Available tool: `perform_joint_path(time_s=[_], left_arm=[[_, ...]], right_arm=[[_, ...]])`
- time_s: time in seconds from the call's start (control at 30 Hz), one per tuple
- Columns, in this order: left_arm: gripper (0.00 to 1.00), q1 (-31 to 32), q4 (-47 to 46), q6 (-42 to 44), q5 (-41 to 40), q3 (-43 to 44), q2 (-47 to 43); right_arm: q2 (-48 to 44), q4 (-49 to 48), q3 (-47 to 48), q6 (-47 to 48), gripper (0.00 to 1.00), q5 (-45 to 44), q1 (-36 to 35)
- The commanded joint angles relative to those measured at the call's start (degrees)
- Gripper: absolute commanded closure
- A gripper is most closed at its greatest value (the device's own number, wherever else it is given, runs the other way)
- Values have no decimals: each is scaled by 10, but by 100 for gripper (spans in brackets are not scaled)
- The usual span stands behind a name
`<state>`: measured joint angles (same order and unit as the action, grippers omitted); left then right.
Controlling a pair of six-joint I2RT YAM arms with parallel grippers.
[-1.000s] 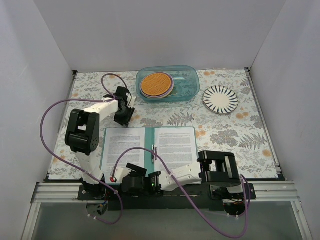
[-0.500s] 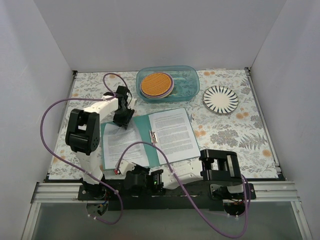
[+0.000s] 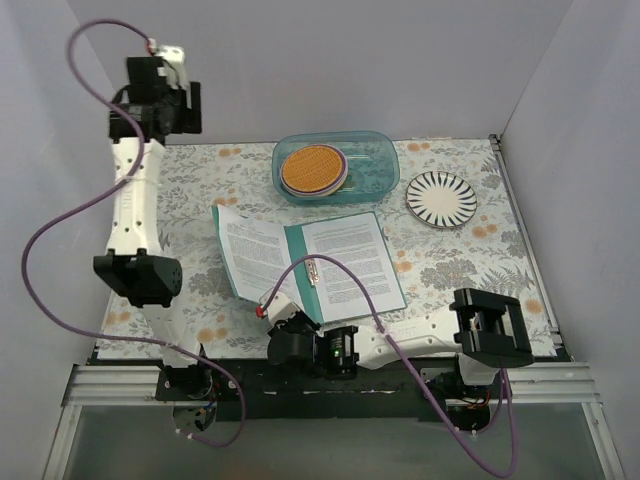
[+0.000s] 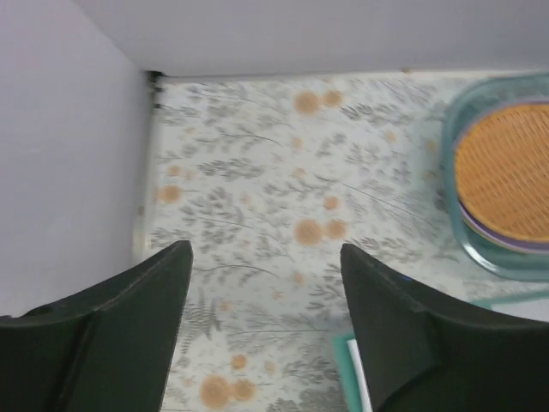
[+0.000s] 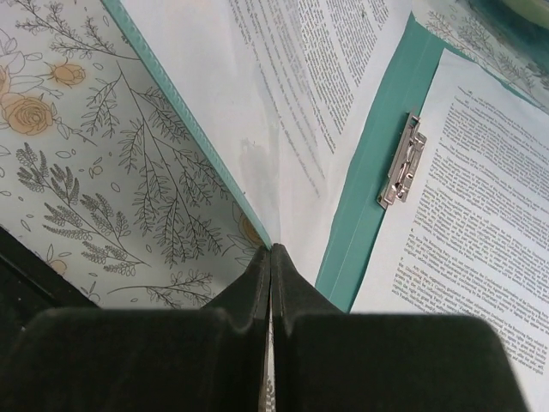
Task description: Put the files into the folder
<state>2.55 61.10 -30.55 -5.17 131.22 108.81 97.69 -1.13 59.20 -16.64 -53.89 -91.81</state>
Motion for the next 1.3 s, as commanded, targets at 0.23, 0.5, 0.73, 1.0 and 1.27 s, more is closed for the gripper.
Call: perform_joint_path(time_s=[0.23,0.5,0.73,1.0,1.27], left_arm=[[2,-72,-132,-37,0,-198,-188],[6,-71,-103,-50,73,-228,-186],[10,-69,-75,-49,139,-273,-192],[9,-6,-77,-42,187,-384,-224],[11,124,-107,-51,168,-499,-224]], right_arm=[[-196,10,-120,-296,99,31,18],[-345,150,-269,-624,99,14,32],[-404,241,-332,-820,99,22,37],[-407,278,-357,-900,99,41,56],[-352,114,-370,-766,54,154,128]])
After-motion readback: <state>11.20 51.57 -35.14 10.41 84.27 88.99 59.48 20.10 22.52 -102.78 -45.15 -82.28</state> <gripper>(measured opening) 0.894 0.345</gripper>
